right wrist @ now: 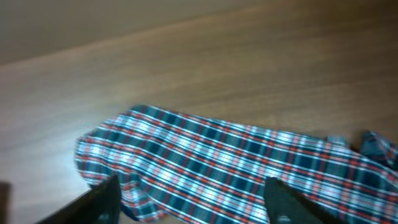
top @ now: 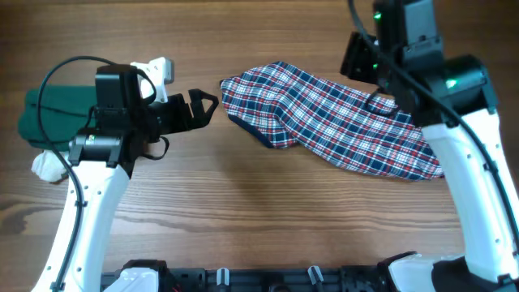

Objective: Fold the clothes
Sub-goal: 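Drag the plaid shirt leftward toward the left gripper, then grasp the shirt's left end with the left gripper and stretch it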

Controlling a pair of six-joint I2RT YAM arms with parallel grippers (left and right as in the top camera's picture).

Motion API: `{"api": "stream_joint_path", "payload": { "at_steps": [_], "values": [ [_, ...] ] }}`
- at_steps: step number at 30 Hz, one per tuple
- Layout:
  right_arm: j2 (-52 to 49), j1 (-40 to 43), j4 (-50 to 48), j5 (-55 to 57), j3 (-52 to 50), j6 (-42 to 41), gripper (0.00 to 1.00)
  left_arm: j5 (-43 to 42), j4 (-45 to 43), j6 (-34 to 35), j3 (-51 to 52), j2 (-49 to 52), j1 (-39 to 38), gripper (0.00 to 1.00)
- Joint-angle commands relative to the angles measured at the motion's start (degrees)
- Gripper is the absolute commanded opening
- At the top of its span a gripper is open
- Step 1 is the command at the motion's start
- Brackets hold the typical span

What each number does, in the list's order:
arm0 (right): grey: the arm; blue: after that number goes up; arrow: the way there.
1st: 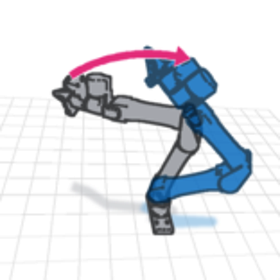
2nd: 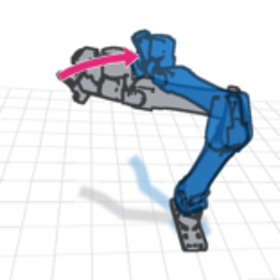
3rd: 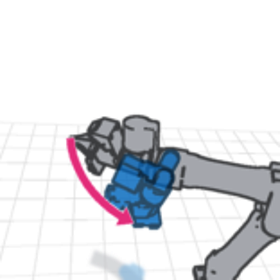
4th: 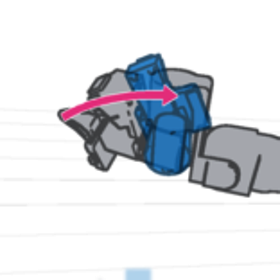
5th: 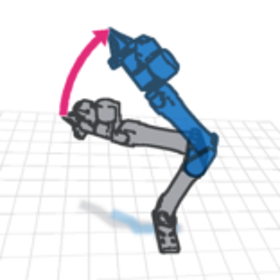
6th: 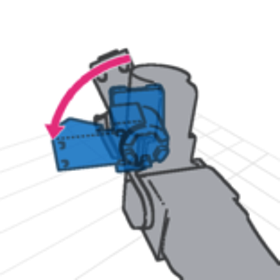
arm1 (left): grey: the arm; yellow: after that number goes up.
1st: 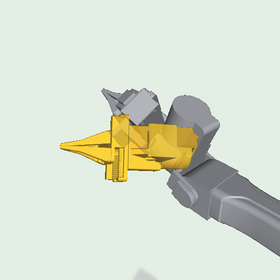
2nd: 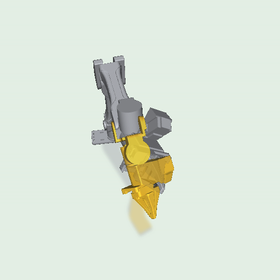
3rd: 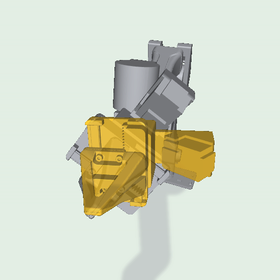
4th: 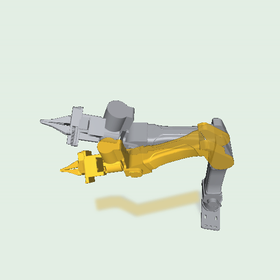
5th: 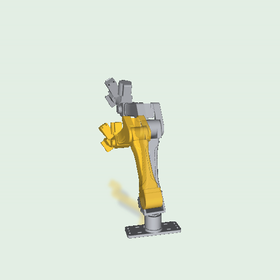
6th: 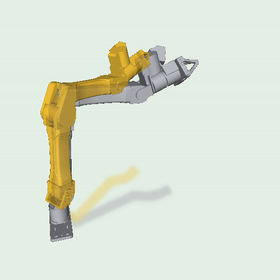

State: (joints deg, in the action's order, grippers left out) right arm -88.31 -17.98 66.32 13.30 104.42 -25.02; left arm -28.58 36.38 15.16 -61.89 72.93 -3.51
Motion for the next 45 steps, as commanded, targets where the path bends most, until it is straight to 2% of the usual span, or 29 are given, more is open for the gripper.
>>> {"api": "stream_joint_path", "payload": {
  "at_steps": [1, 5, 9, 13, 15, 18, 22, 26, 31, 33, 34, 35, 37, 43, 45],
  "values": [
    [-5.2, 1.6, 1.3, -7.3, 0.9, 4.3, 0.76, 3.4, -1.5, -1.2, -1.0, 4.1, -2.9, 0.91],
    [-10.3, 1.9, 1.7, -13.2, 0.9, 4.7, 0.76, 7.4, -6.8, -0.6, -1.0, 12.5, -6.7, 0.84],
    [-12.3, 1.9, 3.2, -17.0, 0.9, 4.6, 0.76, 10.1, -10.6, 0.8, -1.0, 22.3, -7.5, 0.95],
    [-12.2, 1.9, 3.9, -17.1, 0.9, 4.6, 0.77, 9.0, -19.0, 2.1, -1.0, 31.9, -7.5, 0.97],
    [-12.2, 1.9, 4.2, -17.5, 0.9, 4.6, 0.77, 8.9, -21.6, 2.1, -1.0, 34.8, -7.5, 0.93],
    [-12.2, 1.9, 4.7, -17.5, 0.9, 4.0, 0.77, 5.7, -26.6, 2.5, -1.0, 38.1, -7.5, 0.81],
    [-12.2, 1.9, 5.4, -17.5, 0.9, 4.0, 0.77, 5.4, -32.4, 6.0, -1.0, 40.3, -8.6, 0.71],
    [-12.2, 1.9, 6.3, -17.5, 0.9, 4.1, 0.77, 5.7, -35.9, 6.1, -1.0, 40.3, -10.9, 0.69],
    [-12.2, 1.9, 7.1, -17.5, 0.9, 4.0, 0.72, 10.9, -34.6, 6.1, -1.0, 40.6, -13.0, 0.52],
    [-12.2, 1.9, 7.8, -17.5, 0.9, 4.1, 0.70, 10.9, -34.2, 6.1, -1.0, 40.6, -12.9, 0.31],
    [-12.2, 1.9, 8.0, -17.4, 0.9, 4.3, 0.70, 10.8, -34.2, 6.1, -1.0, 40.5, -12.9, 0.12],
    [-12.2, 1.9, 8.1, -17.4, 0.9, 5.3, 0.69, 10.9, -33.2, 6.2, -1.5, 39.9, -12.8, 0.04],
    [-12.2, 1.9, 8.3, -16.1, 0.9, 5.7, 0.67, 10.9, -29.2, 6.1, -3.4, 37.8, -12.3, 0.04],
    [-12.2, 3.2, 7.6, -13.4, 0.9, 4.6, 0.68, 12.3, -7.4, 3.0, -18.2, 24.9, -11.0, 0.04],
    [-12.2, 5.0, 7.7, -13.4, 0.9, 3.8, 0.68, 13.4, -4.1, 3.1, -20.7, 20.9, -11.0, 0.04]
  ]
}}
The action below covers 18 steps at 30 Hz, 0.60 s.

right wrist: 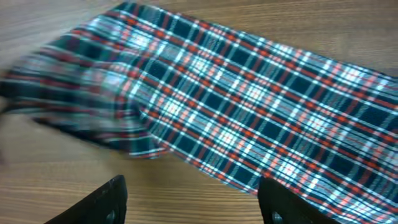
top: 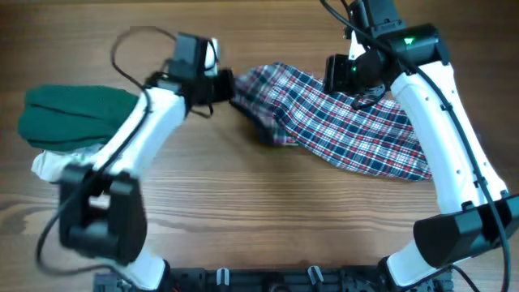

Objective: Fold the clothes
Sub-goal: 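Grasp the shirt's left end with the left gripper and stretch it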

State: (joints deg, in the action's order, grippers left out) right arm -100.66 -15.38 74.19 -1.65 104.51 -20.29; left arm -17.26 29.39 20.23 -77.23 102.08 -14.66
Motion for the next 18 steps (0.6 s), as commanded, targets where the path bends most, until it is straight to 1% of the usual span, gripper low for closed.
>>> {"api": "stream_joint_path", "payload": {
  "at_steps": [1, 3, 4, 6, 10, 12, 14, 16, 18],
  "values": [
    [0.2, 3.2, -0.1, 1.6, 0.8, -0.9, 0.68, 2.2, 4.2, -1.8, -6.0, -10.4, 0.2, 0.04],
    [0.2, 5.4, 0.3, 1.6, 0.8, -0.9, 0.69, 3.1, 7.0, -1.5, -7.0, -14.1, 0.2, 0.04],
    [0.2, 6.7, 0.5, 1.6, 0.8, -0.9, 0.71, 4.1, 8.5, -1.6, -7.8, -16.5, 0.2, 0.04],
    [0.2, 9.2, 1.2, 0.4, 0.8, -0.2, 0.73, 5.9, 9.7, -1.6, -9.4, -21.0, 0.2, 0.04],
    [0.2, 11.3, 3.4, -3.7, 0.8, 6.4, 0.71, 11.0, 9.9, -1.6, -12.5, -29.0, 0.2, 0.04],
    [0.2, 11.3, 4.3, -2.9, 0.8, 6.8, 0.74, 11.6, 10.1, -1.6, -12.6, -30.9, 0.2, 0.04],
    [0.0, 11.8, 4.8, -2.5, 0.8, 6.2, 0.83, 11.6, 10.8, -1.6, -12.6, -31.5, 0.2, 0.04],
    [-0.4, 12.9, 4.7, -2.5, 0.8, 5.9, 0.88, 11.6, 11.3, -1.5, -12.6, -31.4, 0.1, 0.04],
    [-1.6, 14.0, 4.4, -2.8, 0.8, 6.3, 0.90, 11.6, 11.3, -1.6, -12.6, -31.5, 0.2, 0.04]
  ]
}}
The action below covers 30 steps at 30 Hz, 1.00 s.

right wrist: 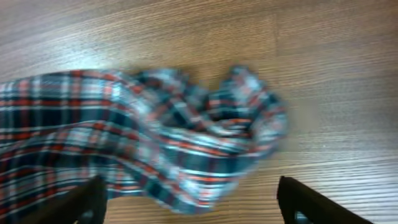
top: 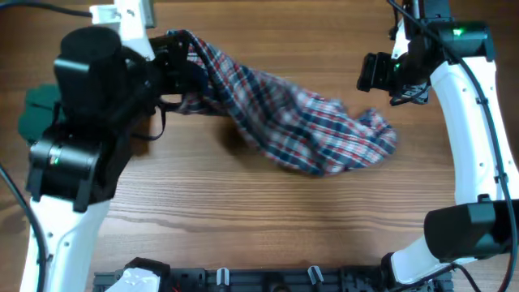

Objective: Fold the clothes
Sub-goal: 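Grasp the shirt's left end with the left gripper and stretch it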

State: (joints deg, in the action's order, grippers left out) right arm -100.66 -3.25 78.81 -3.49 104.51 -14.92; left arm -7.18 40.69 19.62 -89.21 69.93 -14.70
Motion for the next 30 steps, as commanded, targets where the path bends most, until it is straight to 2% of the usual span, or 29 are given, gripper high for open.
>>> {"api": "stream_joint_path", "payload": {
  "at_steps": [1, 5, 11, 13, 17, 18, 19, 20, 22, 24, 25, 28, 30],
  "values": [
    [-2.8, 2.3, -0.3, -1.8, 0.5, 1.8, 0.90, 1.5, -0.2, -0.9, -0.6, 0.7, 0.2, 0.04],
    [-6.6, 1.9, 1.0, -10.4, -3.1, 9.0, 0.92, 1.7, 0.0, -1.2, -0.6, 0.7, 0.2, 0.04],
    [-8.3, 0.2, -0.2, -10.8, -16.3, 8.0, 0.97, 2.9, 0.3, -1.2, -0.6, 0.7, 0.2, 0.04],
    [-8.3, 0.0, -4.0, -10.8, -23.3, 4.7, 0.97, 2.8, 0.3, -1.2, -0.6, 0.7, 0.2, 0.04],
    [-8.3, 0.0, -13.2, -10.8, -30.5, 2.0, 1.00, 2.8, 0.3, -1.2, -0.6, 0.7, 0.2, 0.04],
    [-8.3, 0.0, -15.9, -11.5, -31.7, 1.7, 0.96, 2.8, 0.3, -1.2, -0.6, 0.7, 0.2, 0.04],
    [-8.3, -0.1, -17.7, -13.2, -32.4, 2.1, 0.84, 2.8, 0.3, -1.2, -0.6, 0.7, 0.2, 0.04],
    [-8.3, -0.1, -19.1, -16.5, -32.5, 3.8, 0.58, 2.8, 0.3, -1.2, -0.6, 0.7, 0.2, 0.04],
    [-7.4, -0.1, -20.2, -20.6, -32.2, 5.1, 0.27, 2.8, 0.3, -1.2, -0.6, 0.7, 0.2, 0.04],
    [-5.3, -0.1, -19.1, -21.2, -30.5, 5.5, 0.11, 2.8, 0.3, -1.2, -0.6, 0.7, 0.2, 0.04],
    [-3.8, -0.1, -18.1, -21.1, -29.4, 5.9, 0.05, 2.8, 0.3, -1.2, -0.6, 0.7, 0.2, 0.04],
    [3.7, -0.1, -14.9, -17.7, -24.8, 5.7, 0.04, 3.1, 0.3, -1.4, -1.5, 0.5, 0.2, 0.04],
    [11.5, -0.1, -13.1, -10.6, -21.2, 2.4, 0.04, 3.8, 0.3, -3.0, -4.2, 0.2, 0.2, 0.04]
  ]
}}
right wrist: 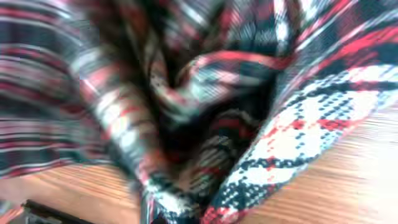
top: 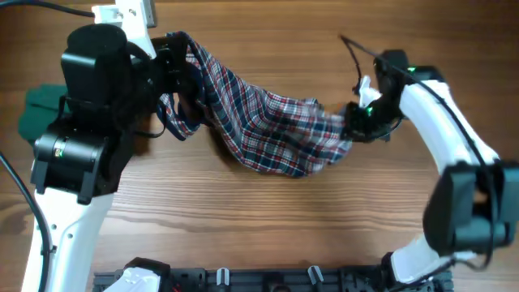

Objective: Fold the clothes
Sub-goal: 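Grasp the shirt's left end with the left gripper and stretch it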

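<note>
A red, white and navy plaid cloth [top: 276, 130] hangs in a sagging band across the middle of the table. Its left end is lifted off the wood, with my left gripper [top: 177, 58] shut on it at the upper left. At the cloth's right end is my right gripper [top: 353, 123], low over the table. In the right wrist view bunched plaid cloth [right wrist: 205, 124] fills the frame and its folds run together at the bottom middle, where the fingers are hidden. No finger shows at the wide open positions, so the jaws read as shut on the cloth.
A folded green garment [top: 36, 113] lies at the far left edge, partly under my left arm. Bare wooden table [top: 268, 219] runs along the front below the cloth. The arm bases stand at the front edge.
My right gripper was open, up and to the right of the cloth's crumpled right end. It now sits down at that end with the cloth bunched in it. The left gripper still holds the left end up.
The plaid cloth lay spread at the back right with both grippers open, apart from it. Then my left gripper was at its left corner. After that the left held that corner lifted at the upper left, the cloth dragged leftward. Now my right gripper grips the other end.
</note>
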Controlling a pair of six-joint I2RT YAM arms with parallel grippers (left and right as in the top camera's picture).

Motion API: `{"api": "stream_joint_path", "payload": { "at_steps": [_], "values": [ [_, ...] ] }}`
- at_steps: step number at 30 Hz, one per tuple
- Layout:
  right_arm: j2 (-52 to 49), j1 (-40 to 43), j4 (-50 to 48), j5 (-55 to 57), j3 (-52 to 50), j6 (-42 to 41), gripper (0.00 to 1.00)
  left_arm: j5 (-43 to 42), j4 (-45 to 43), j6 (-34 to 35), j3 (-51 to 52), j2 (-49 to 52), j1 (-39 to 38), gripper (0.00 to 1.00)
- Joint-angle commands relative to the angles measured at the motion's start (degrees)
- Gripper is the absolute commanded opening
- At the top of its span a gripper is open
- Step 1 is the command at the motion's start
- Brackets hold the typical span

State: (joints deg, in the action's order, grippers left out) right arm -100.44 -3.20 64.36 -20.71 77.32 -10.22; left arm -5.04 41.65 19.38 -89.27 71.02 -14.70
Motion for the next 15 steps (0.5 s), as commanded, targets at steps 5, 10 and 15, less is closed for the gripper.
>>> {"api": "stream_joint_path", "payload": {
  "at_steps": [5, 10, 15],
  "values": [
    [25.0, -0.1, 2.2, 25.8, 10.0, -11.6, 0.04, 1.7, 0.9, -2.7, -8.6, -2.0, 0.2, 0.04],
    [33.1, -0.1, 2.6, 28.8, 10.0, -13.2, 0.04, 6.3, 4.5, -2.7, -9.4, -5.0, 0.2, 0.04],
    [37.7, -0.1, 5.6, 34.5, 10.0, -21.2, 0.04, 6.2, 10.2, -3.6, -9.4, -9.1, 0.2, 0.04]
  ]
}}
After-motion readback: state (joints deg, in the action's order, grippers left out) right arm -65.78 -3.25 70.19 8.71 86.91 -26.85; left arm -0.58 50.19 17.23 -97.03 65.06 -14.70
